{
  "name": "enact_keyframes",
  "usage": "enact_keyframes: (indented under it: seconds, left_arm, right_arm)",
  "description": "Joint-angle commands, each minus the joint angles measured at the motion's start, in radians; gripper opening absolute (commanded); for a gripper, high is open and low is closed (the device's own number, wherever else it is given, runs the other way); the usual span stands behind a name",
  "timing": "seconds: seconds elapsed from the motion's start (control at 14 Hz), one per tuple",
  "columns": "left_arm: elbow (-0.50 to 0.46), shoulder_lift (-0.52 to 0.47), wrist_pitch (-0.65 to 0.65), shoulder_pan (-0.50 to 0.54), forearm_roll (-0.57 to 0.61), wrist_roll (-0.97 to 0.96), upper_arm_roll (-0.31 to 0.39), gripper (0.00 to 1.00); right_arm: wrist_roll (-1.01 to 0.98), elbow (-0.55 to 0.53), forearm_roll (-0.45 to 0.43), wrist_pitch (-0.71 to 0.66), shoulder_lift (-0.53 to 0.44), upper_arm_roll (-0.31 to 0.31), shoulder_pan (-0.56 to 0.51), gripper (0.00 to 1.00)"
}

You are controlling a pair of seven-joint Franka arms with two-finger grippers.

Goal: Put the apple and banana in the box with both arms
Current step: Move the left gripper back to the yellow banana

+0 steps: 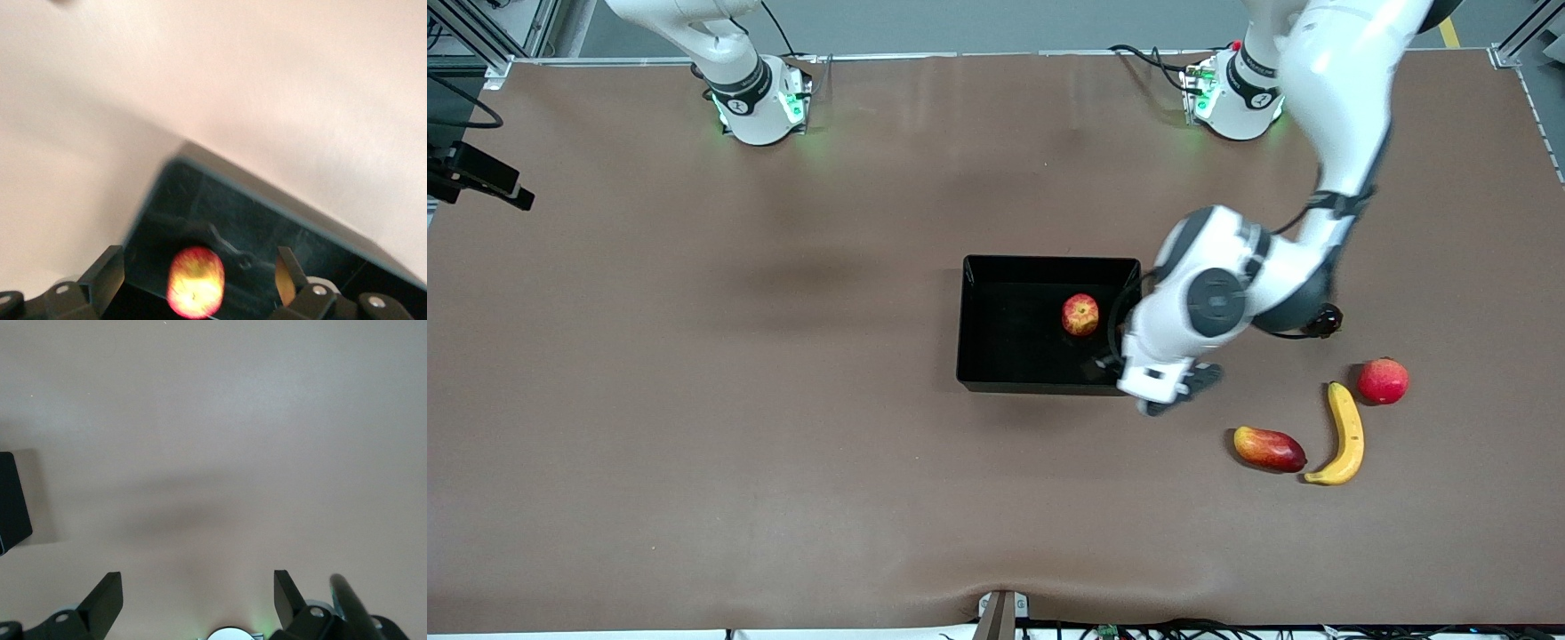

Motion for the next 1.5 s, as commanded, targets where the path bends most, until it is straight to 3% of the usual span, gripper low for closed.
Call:
enact_keyframes:
  seconds: [0.0,0.14,0.29,0.36,0.57,0.93,1.21,1.29,1.36,1.43]
  left_arm:
    - [-0.010,-0.024,-0.018,0.115,0.014,0.149,-0.005,1.00]
    - [-0.012,-0.018,-0.018,0.223,0.014,0.330,-0.005,1.00]
    - [-0.009,0.014,-0.015,0.306,0.072,0.505,-0.003,1.00]
    - [-0.009,0.031,-0.003,0.337,0.138,0.573,-0.005,1.00]
    - [0.011,0.095,0.079,0.431,0.285,0.766,-0.003,1.00]
    - [0.030,0.201,0.273,0.483,0.290,1.012,0.038,0.96]
    - [0.048,0.270,0.313,0.483,0.290,1.047,0.055,0.92]
    - [0.048,0.283,0.316,0.483,0.292,1.047,0.055,0.85]
    - [0.048,0.287,0.322,0.483,0.292,1.047,0.057,0.63]
    - [0.047,0.289,0.322,0.483,0.292,1.046,0.058,0.30]
  right_arm:
    - [-0.005,-0.002,-0.022,0.005,-0.021,0.006,-0.007,1.00]
    - [-0.005,-0.001,-0.019,0.016,-0.012,0.026,-0.028,1.00]
    - [-0.024,0.000,-0.020,0.021,-0.012,0.169,-0.178,1.00]
    - [-0.047,-0.001,-0.022,0.022,-0.014,0.191,-0.199,1.00]
    - [-0.048,0.015,-0.022,0.022,-0.006,0.191,-0.194,1.00]
    - [-0.047,0.035,-0.028,0.019,-0.003,0.196,-0.193,1.00]
    - [-0.041,0.035,-0.022,0.015,-0.003,0.198,-0.187,1.00]
    - [-0.041,0.035,-0.022,0.016,-0.003,0.198,-0.188,1.00]
    - [-0.042,0.035,-0.022,0.016,-0.003,0.198,-0.193,1.00]
    - [-0.044,0.035,-0.017,0.018,-0.001,0.196,-0.196,1.00]
